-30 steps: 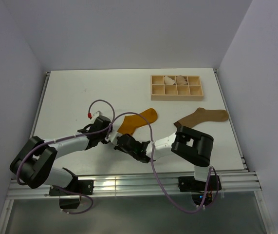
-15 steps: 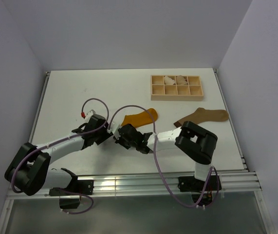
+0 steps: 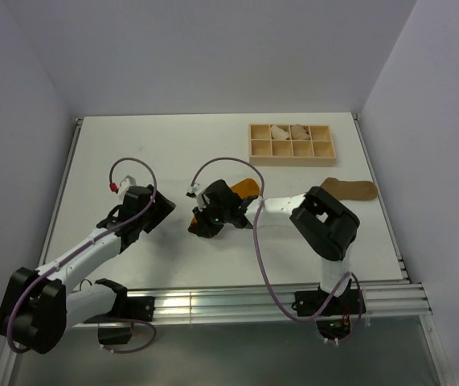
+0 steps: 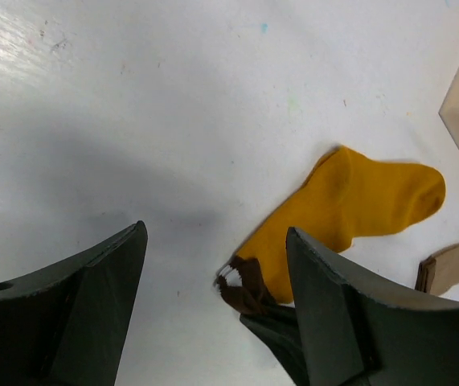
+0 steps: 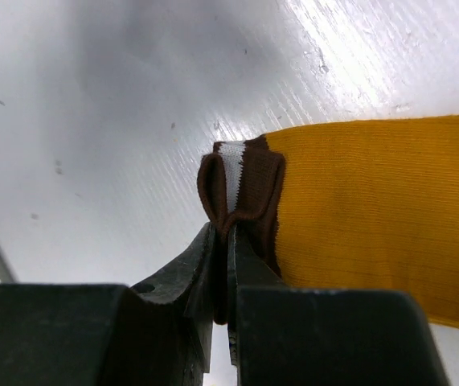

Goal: Roll the socks
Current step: Roll the sock at the center of the board.

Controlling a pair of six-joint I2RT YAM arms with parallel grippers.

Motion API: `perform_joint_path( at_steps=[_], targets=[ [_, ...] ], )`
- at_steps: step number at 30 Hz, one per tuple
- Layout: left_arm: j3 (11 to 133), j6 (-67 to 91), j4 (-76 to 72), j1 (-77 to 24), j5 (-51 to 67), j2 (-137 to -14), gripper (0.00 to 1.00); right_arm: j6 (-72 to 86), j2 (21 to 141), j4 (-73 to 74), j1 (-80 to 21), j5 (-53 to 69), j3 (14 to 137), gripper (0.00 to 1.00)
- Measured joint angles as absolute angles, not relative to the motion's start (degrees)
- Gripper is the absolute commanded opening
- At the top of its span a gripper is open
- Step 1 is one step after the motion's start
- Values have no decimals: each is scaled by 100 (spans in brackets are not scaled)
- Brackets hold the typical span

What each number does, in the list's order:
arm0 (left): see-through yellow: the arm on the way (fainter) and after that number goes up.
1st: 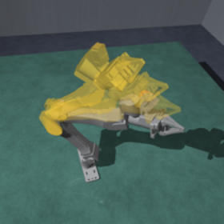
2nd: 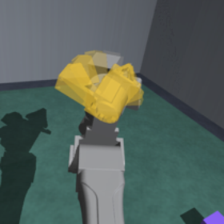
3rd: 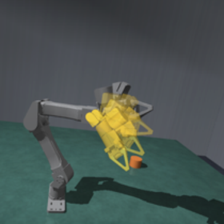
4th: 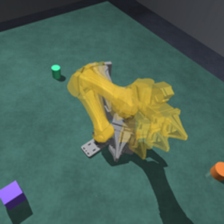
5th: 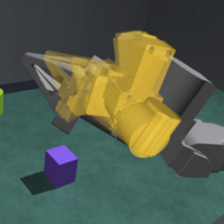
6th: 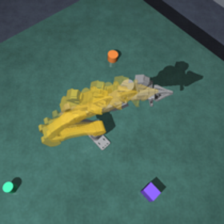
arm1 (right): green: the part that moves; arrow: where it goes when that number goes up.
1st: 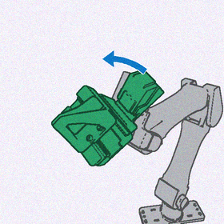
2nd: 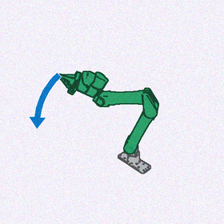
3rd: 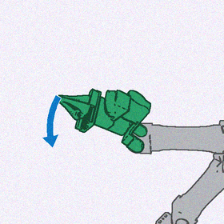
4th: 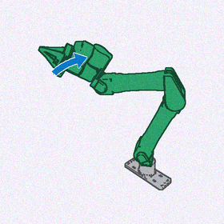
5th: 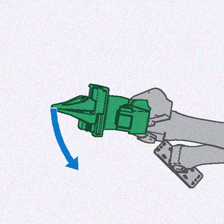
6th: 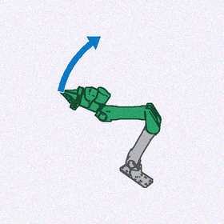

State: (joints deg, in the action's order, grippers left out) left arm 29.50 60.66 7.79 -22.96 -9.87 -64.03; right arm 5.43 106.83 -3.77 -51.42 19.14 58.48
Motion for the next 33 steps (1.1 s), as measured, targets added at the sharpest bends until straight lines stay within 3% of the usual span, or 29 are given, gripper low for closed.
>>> perform_joint_path(
  at_steps=[8,16,33],
  targets=[
    [2630,5918,670,-2327,-510,-6136,73,1951,11015,-650,-4587,3135,5885,0],
    [2617,5964,617,-3033,-432,-6265,71,3485,11260,-1828,-4204,4038,5349,0],
    [2571,6318,-25,-3450,-414,-7255,59,5529,11789,-3824,-3863,4707,4722,1]
  ],
)
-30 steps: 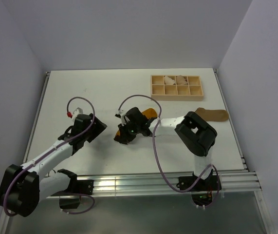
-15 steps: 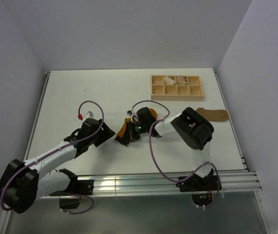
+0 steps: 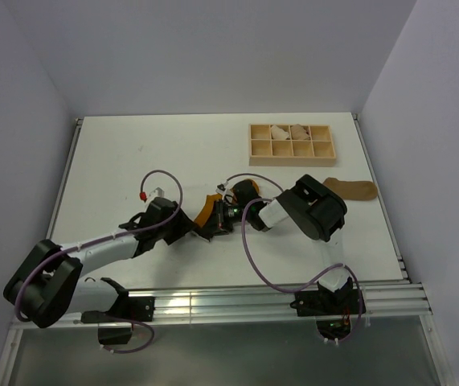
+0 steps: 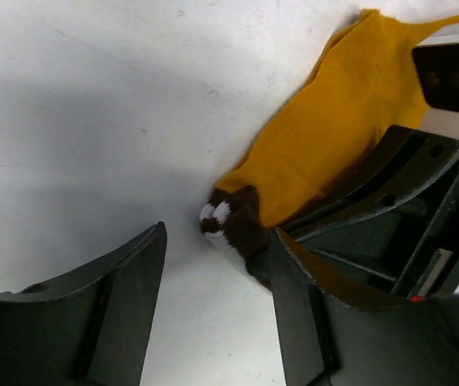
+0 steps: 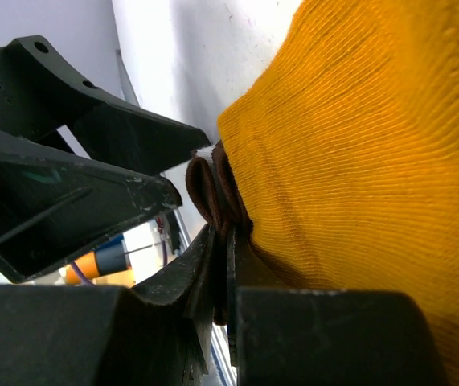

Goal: Roll the socks
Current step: Roll the sock at the center of the board.

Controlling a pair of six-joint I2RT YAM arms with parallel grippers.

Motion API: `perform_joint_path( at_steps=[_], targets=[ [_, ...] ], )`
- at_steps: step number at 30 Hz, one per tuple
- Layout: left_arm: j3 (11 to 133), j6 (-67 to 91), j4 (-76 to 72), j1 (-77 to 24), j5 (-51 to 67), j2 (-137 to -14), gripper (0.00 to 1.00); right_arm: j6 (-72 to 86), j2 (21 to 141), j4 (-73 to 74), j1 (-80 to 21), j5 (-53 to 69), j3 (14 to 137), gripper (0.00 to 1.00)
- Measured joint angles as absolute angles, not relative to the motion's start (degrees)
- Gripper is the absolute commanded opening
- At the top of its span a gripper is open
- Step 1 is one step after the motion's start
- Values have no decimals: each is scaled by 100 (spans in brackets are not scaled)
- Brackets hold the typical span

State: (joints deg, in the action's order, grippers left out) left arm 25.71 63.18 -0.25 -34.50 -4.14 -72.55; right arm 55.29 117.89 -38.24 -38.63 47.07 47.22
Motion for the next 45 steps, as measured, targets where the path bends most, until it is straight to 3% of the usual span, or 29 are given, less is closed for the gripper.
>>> perform_joint_path(
  at_steps=[16,23,28,30,36,45],
  targets=[
    [2606,6716,-449,-3514,-425,-7653,43,5760,11913,-4075,-3857,4810,4720,2],
    [2606,6764,-637,-3518,-432,-7865,18,5765,11939,-4123,-3857,4818,4720,4],
    [2676,6770,-663,-3520,-438,-7959,0,5719,11939,-4117,-3857,4805,4720,17],
    [2727,6757,-648,-3520,-436,-8009,0,5636,11902,-4073,-3857,4779,4720,27],
    [3013,6663,-438,-3531,-447,-8211,0,4753,11225,-3282,-3868,4165,4718,44],
    [3538,6261,344,-3531,-668,-8381,0,2768,9437,-1485,-4077,2381,4735,51]
  ],
)
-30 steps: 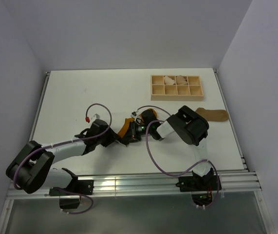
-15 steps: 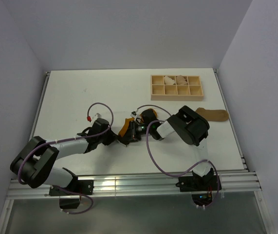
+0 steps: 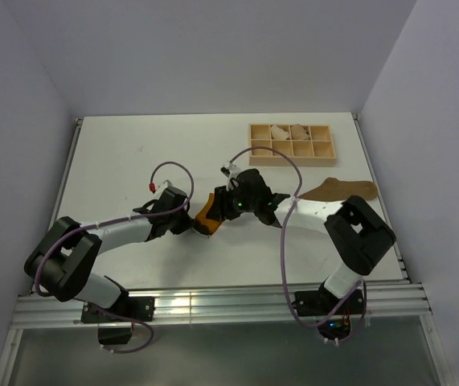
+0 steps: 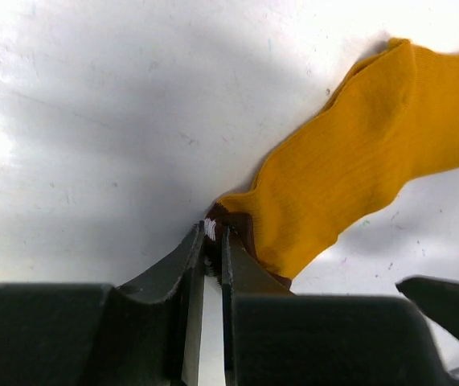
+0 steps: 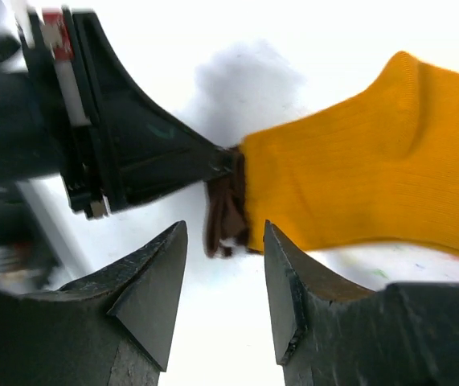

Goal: Roll the socks
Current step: Roll the sock at the center of the board.

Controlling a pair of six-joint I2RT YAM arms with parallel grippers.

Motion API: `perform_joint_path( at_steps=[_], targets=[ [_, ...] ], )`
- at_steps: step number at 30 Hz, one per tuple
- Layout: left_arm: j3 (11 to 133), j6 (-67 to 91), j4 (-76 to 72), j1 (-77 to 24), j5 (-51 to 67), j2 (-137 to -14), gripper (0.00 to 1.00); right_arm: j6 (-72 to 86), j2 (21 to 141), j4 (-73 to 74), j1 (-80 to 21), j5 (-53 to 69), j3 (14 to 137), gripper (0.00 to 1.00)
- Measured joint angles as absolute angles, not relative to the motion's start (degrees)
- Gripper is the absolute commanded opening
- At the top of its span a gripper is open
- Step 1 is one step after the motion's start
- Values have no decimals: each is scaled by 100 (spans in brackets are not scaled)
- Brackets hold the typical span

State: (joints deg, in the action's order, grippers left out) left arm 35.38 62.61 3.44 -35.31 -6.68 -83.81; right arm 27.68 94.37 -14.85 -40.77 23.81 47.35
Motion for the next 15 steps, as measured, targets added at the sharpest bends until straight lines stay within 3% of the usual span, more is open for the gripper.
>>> perform_joint_path(
  at_steps=[6,15],
  targets=[
    [3822,6010,596,-3457,-709,-8558,0,1525,9080,-980,-5004,751,4689,51],
    [4042,5754,751,-3332,-585,-8720,0,-86,8831,-1376,-6571,-1347,4062,52]
  ],
)
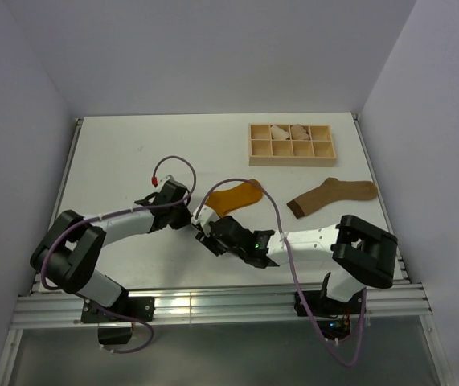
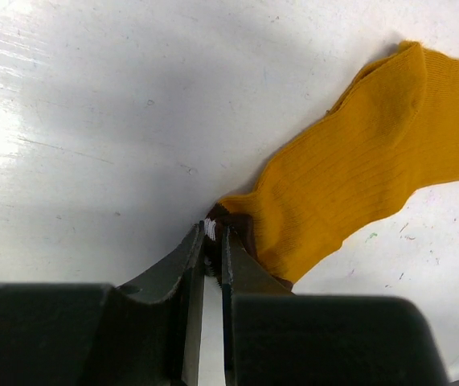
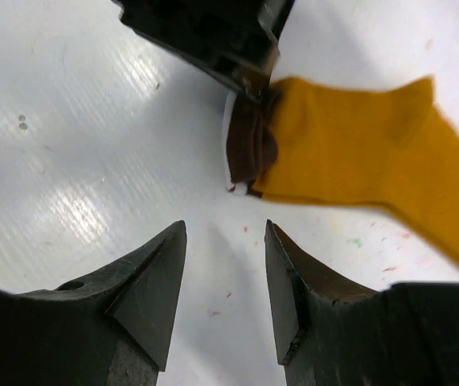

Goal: Roll the socks
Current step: Roll the sock at the center of the board.

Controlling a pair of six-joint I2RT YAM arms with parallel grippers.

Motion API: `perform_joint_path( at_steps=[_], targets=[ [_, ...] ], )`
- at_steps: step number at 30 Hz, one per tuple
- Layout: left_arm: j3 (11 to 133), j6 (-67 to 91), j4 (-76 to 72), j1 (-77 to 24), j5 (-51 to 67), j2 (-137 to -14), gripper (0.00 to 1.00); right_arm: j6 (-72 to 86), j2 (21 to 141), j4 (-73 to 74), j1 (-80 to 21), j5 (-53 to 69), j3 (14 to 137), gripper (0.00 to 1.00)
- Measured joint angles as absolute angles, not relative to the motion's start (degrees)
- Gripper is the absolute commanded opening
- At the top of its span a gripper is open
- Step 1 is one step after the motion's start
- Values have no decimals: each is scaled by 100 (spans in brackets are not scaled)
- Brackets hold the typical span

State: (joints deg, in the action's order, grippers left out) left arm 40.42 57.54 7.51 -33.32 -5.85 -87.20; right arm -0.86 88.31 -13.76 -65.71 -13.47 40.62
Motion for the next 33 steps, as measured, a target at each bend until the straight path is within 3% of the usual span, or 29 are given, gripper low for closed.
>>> perform_joint_path(
  at_steps=[15,33],
  targets=[
    [4110,5502,803,-3179,-318,-8770,1,-1492,10007,-1992,-7188,-2429,4672,54],
    [4117,5363,797,-3057,-169,-8770,0,-1894,11000,-2067,-7201,-2919,5341,52]
  ],
)
